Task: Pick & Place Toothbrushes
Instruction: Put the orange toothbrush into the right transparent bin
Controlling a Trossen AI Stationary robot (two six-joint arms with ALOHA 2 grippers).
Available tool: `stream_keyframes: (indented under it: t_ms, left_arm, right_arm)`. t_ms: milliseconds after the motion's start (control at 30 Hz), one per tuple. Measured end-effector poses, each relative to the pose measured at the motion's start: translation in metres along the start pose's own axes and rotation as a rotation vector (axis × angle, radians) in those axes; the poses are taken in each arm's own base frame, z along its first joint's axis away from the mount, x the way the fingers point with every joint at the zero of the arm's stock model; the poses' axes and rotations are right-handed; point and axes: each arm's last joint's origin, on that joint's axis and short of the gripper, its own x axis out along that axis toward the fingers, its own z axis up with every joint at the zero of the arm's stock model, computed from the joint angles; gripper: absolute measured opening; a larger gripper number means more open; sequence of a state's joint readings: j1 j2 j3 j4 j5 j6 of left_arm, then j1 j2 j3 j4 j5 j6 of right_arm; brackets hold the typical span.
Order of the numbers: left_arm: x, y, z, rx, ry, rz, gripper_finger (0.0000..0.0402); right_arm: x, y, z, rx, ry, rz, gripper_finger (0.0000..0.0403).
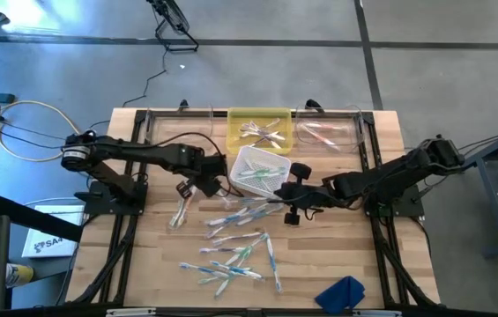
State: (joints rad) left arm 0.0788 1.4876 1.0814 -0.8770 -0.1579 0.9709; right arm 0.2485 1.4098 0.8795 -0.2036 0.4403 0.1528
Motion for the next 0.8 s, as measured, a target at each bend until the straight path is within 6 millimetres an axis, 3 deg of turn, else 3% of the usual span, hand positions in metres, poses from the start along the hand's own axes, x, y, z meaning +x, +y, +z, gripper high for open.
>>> stream_keyframes:
  t_ms: [333, 467, 567, 800]
  left_arm:
    - [-0.04, 0.026, 0.016, -0.29, -0.265, 0.039, 0.0021]
    - [-0.044, 0.04, 0.026, -0.43, -0.436, 0.12, 0.0021]
    - [-0.048, 0.046, 0.032, -0.429, -0.552, 0.152, 0.0021]
    - [-0.052, 0.052, 0.035, -0.427, -0.612, 0.207, 0.0021]
  right_arm:
    - [-0.01, 0.01, -0.008, 0.055, 0.121, 0.279, 0.0002]
    - [-0.008, 0.018, -0.018, 0.082, 0.203, 0.276, 0.0002]
    - [-0.01, 0.025, -0.022, 0.093, 0.215, 0.25, 0.0002]
    - [-0.007, 0.034, -0.05, 0.158, 0.218, 0.206, 0.0002]
